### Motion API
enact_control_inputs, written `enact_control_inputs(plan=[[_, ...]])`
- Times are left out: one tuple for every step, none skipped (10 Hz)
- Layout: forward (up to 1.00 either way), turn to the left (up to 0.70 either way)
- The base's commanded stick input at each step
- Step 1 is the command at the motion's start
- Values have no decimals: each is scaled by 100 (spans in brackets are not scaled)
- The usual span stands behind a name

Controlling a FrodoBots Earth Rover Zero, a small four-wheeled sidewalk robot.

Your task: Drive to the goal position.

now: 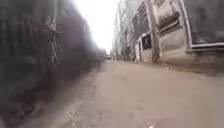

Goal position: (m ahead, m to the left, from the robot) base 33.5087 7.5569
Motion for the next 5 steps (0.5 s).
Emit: enact_control_inputs(plan=[[100,0],[100,0],[100,0],[100,0],[100,0]])
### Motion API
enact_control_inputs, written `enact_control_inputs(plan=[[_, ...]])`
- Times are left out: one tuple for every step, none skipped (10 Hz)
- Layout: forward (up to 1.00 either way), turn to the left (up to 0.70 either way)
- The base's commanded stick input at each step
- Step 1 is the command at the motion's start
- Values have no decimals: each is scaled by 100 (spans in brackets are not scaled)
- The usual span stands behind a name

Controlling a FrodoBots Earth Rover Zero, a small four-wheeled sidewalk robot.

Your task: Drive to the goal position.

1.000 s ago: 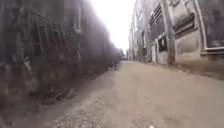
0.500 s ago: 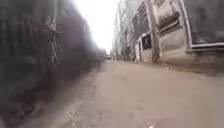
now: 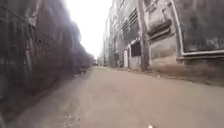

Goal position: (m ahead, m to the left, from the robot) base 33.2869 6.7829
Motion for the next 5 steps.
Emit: enact_control_inputs(plan=[[100,0],[100,0],[100,0],[100,0],[100,0]])
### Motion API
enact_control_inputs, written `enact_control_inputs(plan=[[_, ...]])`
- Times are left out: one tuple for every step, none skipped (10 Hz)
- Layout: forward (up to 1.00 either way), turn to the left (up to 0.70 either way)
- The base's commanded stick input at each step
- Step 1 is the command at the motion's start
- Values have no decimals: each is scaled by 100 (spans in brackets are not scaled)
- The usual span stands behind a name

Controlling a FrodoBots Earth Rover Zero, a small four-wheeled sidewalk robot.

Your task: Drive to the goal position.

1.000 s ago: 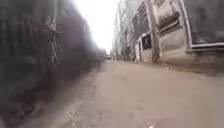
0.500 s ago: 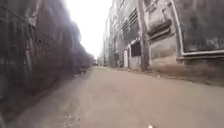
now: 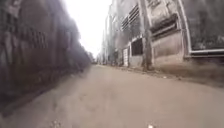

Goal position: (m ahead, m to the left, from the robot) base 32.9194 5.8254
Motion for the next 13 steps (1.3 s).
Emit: enact_control_inputs(plan=[[100,0],[100,0],[100,0],[100,0],[100,0],[100,0],[100,0],[100,0],[100,0],[100,0],[100,0],[100,0],[100,0]])
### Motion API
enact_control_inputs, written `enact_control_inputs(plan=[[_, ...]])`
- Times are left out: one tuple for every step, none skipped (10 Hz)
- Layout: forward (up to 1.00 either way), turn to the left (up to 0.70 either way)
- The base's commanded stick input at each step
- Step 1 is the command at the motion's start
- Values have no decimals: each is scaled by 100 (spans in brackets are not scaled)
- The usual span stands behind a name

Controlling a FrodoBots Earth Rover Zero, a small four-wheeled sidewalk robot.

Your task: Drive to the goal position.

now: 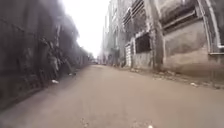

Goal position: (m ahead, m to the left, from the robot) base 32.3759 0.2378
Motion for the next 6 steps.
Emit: enact_control_inputs(plan=[[100,0],[100,0],[100,0],[100,0],[100,0],[100,0]])
